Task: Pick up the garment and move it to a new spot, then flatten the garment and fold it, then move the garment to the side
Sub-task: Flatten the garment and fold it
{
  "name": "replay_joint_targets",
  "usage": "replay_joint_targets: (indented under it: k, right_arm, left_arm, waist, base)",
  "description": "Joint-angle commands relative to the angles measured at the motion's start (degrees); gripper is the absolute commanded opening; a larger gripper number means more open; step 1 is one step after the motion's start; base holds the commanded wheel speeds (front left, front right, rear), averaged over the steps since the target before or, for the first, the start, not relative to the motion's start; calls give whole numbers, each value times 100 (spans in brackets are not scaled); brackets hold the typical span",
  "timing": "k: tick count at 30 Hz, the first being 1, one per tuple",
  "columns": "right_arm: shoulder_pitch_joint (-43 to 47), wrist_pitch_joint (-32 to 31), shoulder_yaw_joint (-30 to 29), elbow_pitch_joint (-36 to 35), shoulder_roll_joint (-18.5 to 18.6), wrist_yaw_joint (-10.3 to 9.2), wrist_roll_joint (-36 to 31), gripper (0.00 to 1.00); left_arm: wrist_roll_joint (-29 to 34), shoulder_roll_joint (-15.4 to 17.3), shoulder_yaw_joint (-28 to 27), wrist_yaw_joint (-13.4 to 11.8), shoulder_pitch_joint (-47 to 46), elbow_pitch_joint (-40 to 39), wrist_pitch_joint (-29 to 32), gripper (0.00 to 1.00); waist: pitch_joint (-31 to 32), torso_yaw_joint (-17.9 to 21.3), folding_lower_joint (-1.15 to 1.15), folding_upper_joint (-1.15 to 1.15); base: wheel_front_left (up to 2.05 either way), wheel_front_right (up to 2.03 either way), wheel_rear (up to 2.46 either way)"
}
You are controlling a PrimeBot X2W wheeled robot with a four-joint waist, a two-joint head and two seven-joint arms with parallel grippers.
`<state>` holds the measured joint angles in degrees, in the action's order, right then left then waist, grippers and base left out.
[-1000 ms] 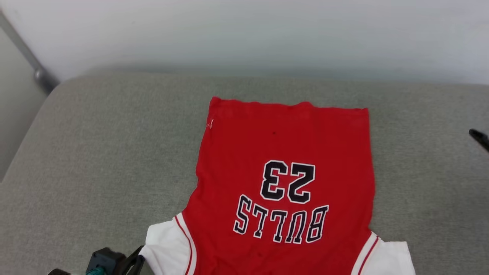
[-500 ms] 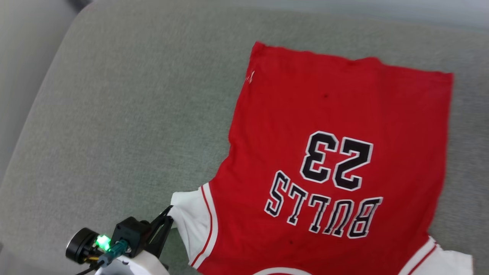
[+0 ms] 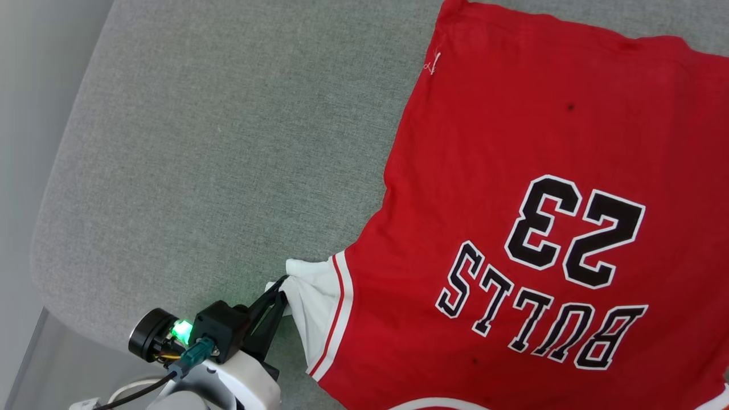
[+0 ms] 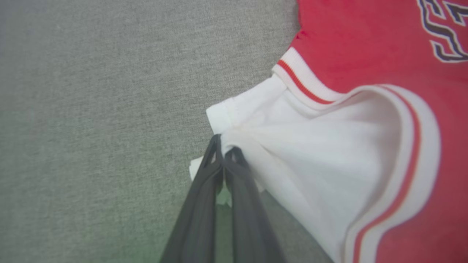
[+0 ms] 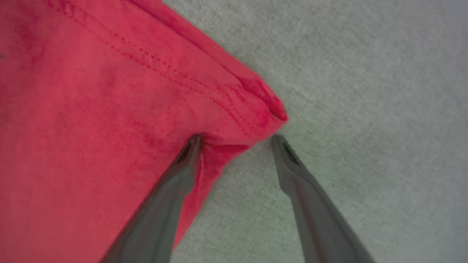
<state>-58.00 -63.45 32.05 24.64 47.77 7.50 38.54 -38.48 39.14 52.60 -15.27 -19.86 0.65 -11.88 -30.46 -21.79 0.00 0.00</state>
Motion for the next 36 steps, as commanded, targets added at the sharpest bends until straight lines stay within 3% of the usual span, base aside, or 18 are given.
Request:
replay_joint_targets:
  k: [1, 2, 3, 4, 16, 22, 29, 33, 36]
  right_arm:
    - [382, 10, 168, 155, -135, -2, 35, 100]
    - [431, 1, 187, 178, -158, -2, 44, 100]
    - [459, 13, 207, 189, -162, -2, 45, 38]
    - [471, 19, 214, 199, -163, -2, 56, 0]
    - [252, 802, 693, -234, -70, -3, 75, 0]
    - [425, 1275, 1135, -855, 279, -3, 419, 0]
    - [1136, 1624, 1531, -1950, 1201, -3, 846, 0]
    - [1910, 1869, 1401, -2480, 1869, -4, 1211, 0]
    - [2667, 2118, 1282, -2645, 2173, -3, 1459, 0]
  left_arm:
    - [2, -11, 12, -2, -52, 88, 11, 0]
    - [1, -29, 15, 11, -54, 111, 10, 0]
    - [-13, -43, 15, 33, -62, 138, 6, 0]
    - [-28, -52, 19, 38, -65, 171, 3, 0]
    - [-190, 125, 2, 15, 306, 410, -70, 0]
    - [-373, 337, -24, -106, 674, 326, -41, 0]
    - [-512, 611, -22, -262, 1082, 126, -8, 0]
    - [-582, 732, -48, -364, 1258, -8, -28, 0]
    - [-619, 793, -64, -453, 1388, -72, -46, 0]
  waist:
    - [-56, -47, 0, 0]
    - [-63, -45, 0, 0]
    - [-64, -43, 0, 0]
    - [-52, -33, 0, 0]
    - [958, 377, 0, 0]
    - [1628, 735, 0, 0]
    - [2180, 1121, 0, 0]
    - [2351, 1323, 0, 0]
    - [2419, 1471, 0, 0]
  base:
    - [0, 0, 0]
    - [0, 0, 0]
    - [0, 0, 0]
    - [0, 0, 0]
    - [0, 0, 0]
    - [0, 0, 0]
    - [0, 0, 0]
    - [0, 0, 0]
    - [0, 0, 0]
